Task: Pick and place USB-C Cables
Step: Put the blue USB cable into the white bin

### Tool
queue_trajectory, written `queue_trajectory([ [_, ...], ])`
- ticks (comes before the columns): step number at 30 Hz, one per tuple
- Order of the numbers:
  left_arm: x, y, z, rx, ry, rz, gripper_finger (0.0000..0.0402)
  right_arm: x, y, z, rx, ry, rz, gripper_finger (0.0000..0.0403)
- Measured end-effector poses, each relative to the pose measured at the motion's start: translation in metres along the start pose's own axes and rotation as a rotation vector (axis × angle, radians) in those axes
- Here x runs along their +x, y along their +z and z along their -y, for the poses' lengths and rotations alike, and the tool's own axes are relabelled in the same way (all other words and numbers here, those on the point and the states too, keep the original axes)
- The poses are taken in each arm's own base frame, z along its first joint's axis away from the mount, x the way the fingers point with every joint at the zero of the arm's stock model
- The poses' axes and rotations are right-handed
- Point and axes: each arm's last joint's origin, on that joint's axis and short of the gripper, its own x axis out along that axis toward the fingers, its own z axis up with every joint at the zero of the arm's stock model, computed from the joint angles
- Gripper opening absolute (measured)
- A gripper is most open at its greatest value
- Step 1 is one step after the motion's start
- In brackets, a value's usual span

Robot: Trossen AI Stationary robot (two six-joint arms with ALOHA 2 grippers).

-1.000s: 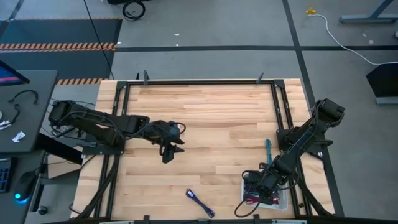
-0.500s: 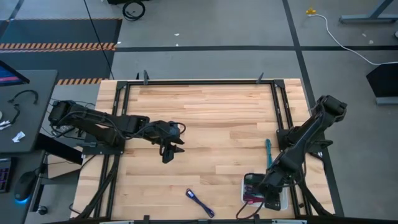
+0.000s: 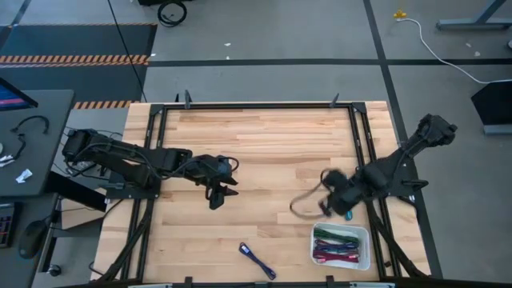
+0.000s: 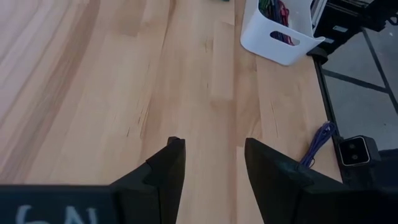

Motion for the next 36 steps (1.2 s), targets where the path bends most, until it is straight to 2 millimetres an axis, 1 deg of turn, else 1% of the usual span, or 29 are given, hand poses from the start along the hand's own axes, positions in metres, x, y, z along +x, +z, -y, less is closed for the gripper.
queue_trajectory([
  [2,0.0,0.001,0.0,0.0,-0.002,0.005,0.0172,-0.002,0.013,0.013,0.084,-0.104,0.091,0.0112],
  [4,0.0,0.001,0.0,-0.001,-0.002,0.006,0.0172,0.001,0.022,0.027,0.155,-0.188,0.115,0.0112],
  [8,0.0,0.001,0.0,0.0,0.001,0.007,0.0172,0.024,0.029,0.054,0.26,-0.282,0.024,0.0114],
  [12,0.0,0.001,0.0,-0.003,0.021,0.015,0.0172,0.053,0.024,0.082,0.321,-0.335,-0.097,0.0126],
  [15,0.0,0.001,0.0,-0.003,0.022,0.018,0.0172,0.06,0.025,0.084,0.346,-0.293,-0.073,0.0146],
  [19,0.0,0.002,0.0,-0.004,0.024,0.024,0.0172,0.069,0.026,0.091,0.405,-0.299,-0.057,0.0181],
  [21,0.0,0.002,0.0,-0.003,0.028,0.025,0.0172,0.075,0.026,0.091,0.436,-0.296,-0.064,0.0197],
  [24,0.0,0.002,0.0,-0.004,0.031,0.032,0.0172,0.083,0.027,0.092,0.484,-0.335,-0.056,0.0212],
  [26,0.0,0.003,0.0,-0.004,0.03,0.038,0.0172,0.09,0.026,0.092,0.5,-0.368,-0.054,0.0214],
  [29,0.0,0.003,0.0,-0.004,0.037,0.048,0.0172,0.103,0.024,0.095,0.514,-0.41,-0.094,0.0212],
  [32,0.0,0.004,-0.001,-0.004,0.045,0.053,0.0172,0.117,0.021,0.099,0.512,-0.405,-0.137,0.0207],
  [36,0.0,0.004,0.0,-0.004,0.044,0.054,0.0172,0.121,0.019,0.099,0.49,-0.393,-0.114,0.0193],
])
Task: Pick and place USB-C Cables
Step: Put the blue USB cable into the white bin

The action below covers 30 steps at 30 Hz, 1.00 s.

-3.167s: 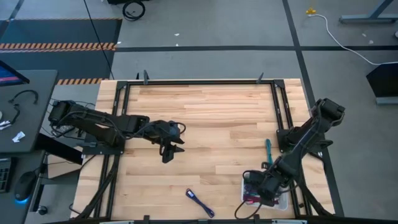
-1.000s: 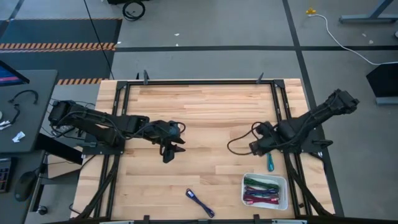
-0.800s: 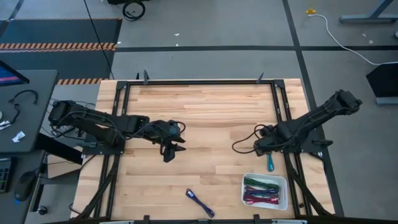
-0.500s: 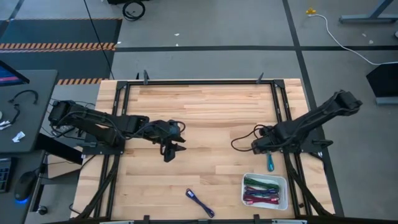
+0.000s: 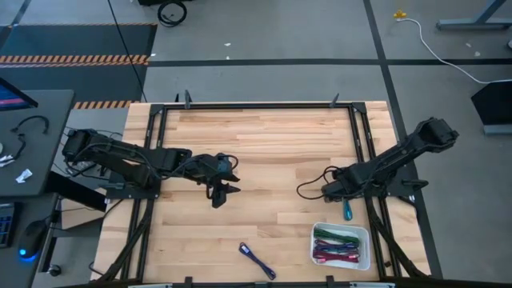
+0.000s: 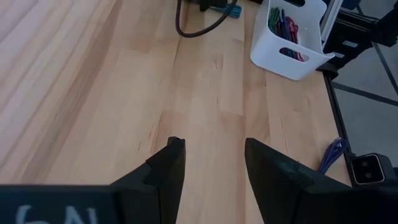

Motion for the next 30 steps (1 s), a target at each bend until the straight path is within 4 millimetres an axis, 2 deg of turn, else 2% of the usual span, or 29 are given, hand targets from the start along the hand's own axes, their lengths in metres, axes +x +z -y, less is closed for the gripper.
queue_trajectory([
  [3,0.0,0.0,0.0,0.0,-0.001,0.003,0.0172,-0.002,0.0,0.0,-0.007,0.022,0.021,0.0165],
  [12,0.0,0.0,0.0,0.001,-0.001,0.003,0.0172,0.002,-0.001,0.002,-0.032,0.071,0.037,0.0037],
  [21,0.0,0.0,0.0,0.003,0.006,0.005,0.0172,-0.003,0.0,0.003,-0.084,0.058,0.067,0.0032],
  [24,0.0,0.0,0.0,0.003,0.006,0.005,0.0172,-0.015,0.002,0.005,-0.105,0.012,0.175,0.0031],
  [30,0.0,0.0,0.0,0.01,0.005,0.006,0.0172,-0.045,-0.002,-0.001,-0.2,-0.014,0.237,0.0031],
])
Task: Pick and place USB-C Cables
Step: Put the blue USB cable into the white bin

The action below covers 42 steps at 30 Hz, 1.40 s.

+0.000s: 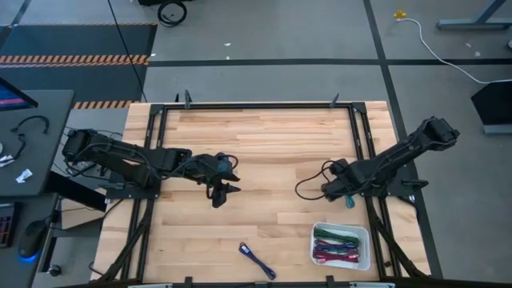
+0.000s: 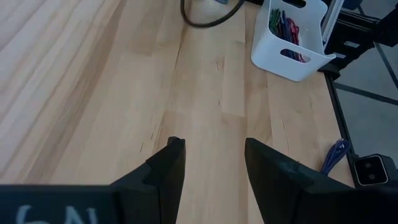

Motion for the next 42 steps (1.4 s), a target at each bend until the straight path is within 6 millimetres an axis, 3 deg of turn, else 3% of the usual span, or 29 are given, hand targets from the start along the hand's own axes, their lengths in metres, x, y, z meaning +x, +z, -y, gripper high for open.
queue_trajectory([
  [17,0.0,0.0,0.0,-0.004,-0.002,0.004,0.0172,-0.104,0.021,0.002,-0.275,-0.042,0.203,0.0031],
  [30,0.0,0.001,0.0,-0.011,-0.002,0.006,0.0172,-0.164,0.041,-0.003,-0.534,0.188,0.269,0.0031],
  [37,0.0,0.001,0.0,-0.011,-0.002,0.006,0.0172,-0.204,0.04,-0.018,-0.784,0.497,0.285,0.0031],
  [42,0.0,0.001,0.0,-0.011,-0.002,0.005,0.0172,-0.221,0.034,-0.026,-0.865,0.587,0.28,0.0031],
])
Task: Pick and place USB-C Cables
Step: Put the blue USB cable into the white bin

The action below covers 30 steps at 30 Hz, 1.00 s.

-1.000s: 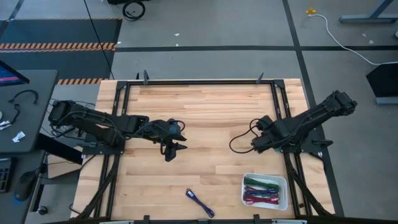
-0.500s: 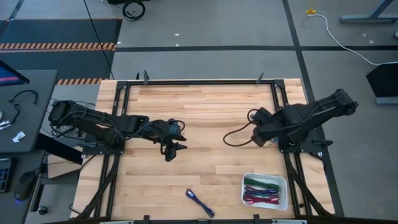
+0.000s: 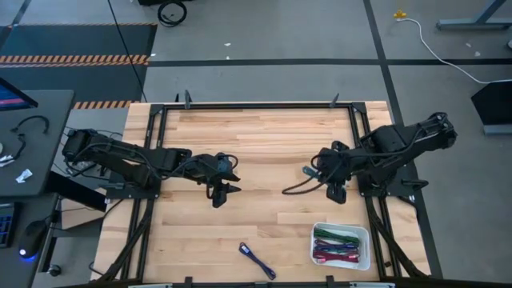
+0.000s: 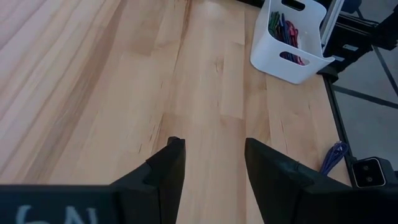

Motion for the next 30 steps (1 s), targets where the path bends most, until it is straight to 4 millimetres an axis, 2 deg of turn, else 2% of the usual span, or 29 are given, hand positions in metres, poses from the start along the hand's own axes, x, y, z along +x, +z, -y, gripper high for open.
queue_trajectory([
  [11,0.0,0.0,0.0,0.001,0.0,0.0,0.0172,-0.001,0.007,-0.035,-0.104,0.06,-0.136,0.003],
  [18,0.0,0.0,0.0,0.005,0.0,0.0,0.0172,0.023,0.001,-0.067,-0.167,0.084,-0.241,0.003],
  [24,0.0,0.0,0.0,0.018,0.0,0.0,0.0172,0.045,-0.021,-0.1,-0.247,0.091,-0.348,0.003],
  [30,0.0,0.0,0.0,0.057,0.0,0.0,0.0172,0.069,-0.065,-0.125,-0.238,0.157,-0.479,0.003],
])
